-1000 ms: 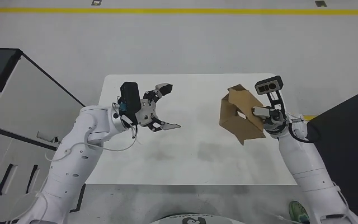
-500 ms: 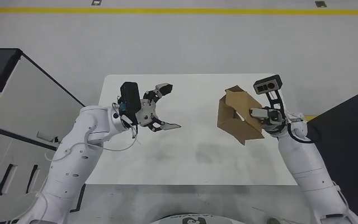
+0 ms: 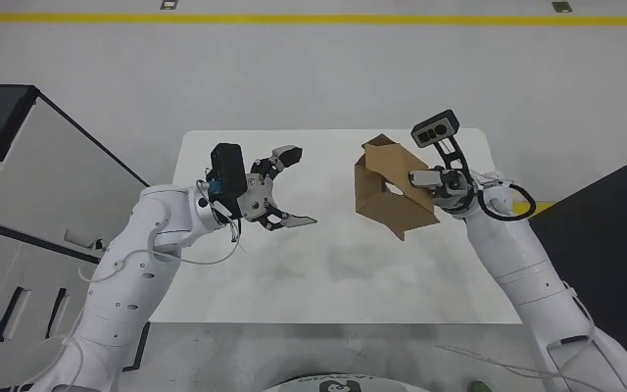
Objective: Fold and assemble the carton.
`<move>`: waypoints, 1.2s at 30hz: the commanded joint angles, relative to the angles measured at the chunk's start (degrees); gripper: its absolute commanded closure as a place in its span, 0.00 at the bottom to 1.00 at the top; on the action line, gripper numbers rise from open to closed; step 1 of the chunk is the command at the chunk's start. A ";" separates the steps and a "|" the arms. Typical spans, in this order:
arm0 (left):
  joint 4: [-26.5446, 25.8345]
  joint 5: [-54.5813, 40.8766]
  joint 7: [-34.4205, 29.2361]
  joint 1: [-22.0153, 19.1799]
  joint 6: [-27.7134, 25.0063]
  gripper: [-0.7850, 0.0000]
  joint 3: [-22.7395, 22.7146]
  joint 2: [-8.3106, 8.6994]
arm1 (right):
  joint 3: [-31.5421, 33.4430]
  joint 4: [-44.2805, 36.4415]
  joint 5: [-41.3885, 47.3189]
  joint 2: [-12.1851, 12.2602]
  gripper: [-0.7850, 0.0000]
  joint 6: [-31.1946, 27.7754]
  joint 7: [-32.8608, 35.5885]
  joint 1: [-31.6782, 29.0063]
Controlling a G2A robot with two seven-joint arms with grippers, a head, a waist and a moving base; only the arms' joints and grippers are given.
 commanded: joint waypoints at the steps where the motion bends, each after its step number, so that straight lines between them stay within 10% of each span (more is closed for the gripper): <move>1: 0.00 0.00 0.00 0.00 0.00 0.00 0.00 0.00 | -1.62 0.72 0.60 0.01 1.00 -0.35 0.00 1.19; 24: -2.66 -3.92 -5.25 -0.79 0.67 0.00 -1.53 0.39 | 1.26 -1.34 -2.55 0.23 1.00 -0.20 -2.69 -2.93; 25: -2.66 -3.92 -5.25 -0.79 0.67 0.83 -1.53 0.39 | 1.26 -1.34 -2.55 0.23 1.00 -0.20 -2.69 -2.93; 26: -2.66 -3.92 -5.25 -0.79 0.67 1.00 -1.53 0.39 | 1.26 -1.34 -2.55 0.23 1.00 -0.20 -2.69 -2.93; 36: -2.90 -4.09 -5.12 -0.57 1.40 1.00 -1.61 0.37 | 1.40 -1.79 -3.02 0.22 1.00 -0.14 -4.02 -3.24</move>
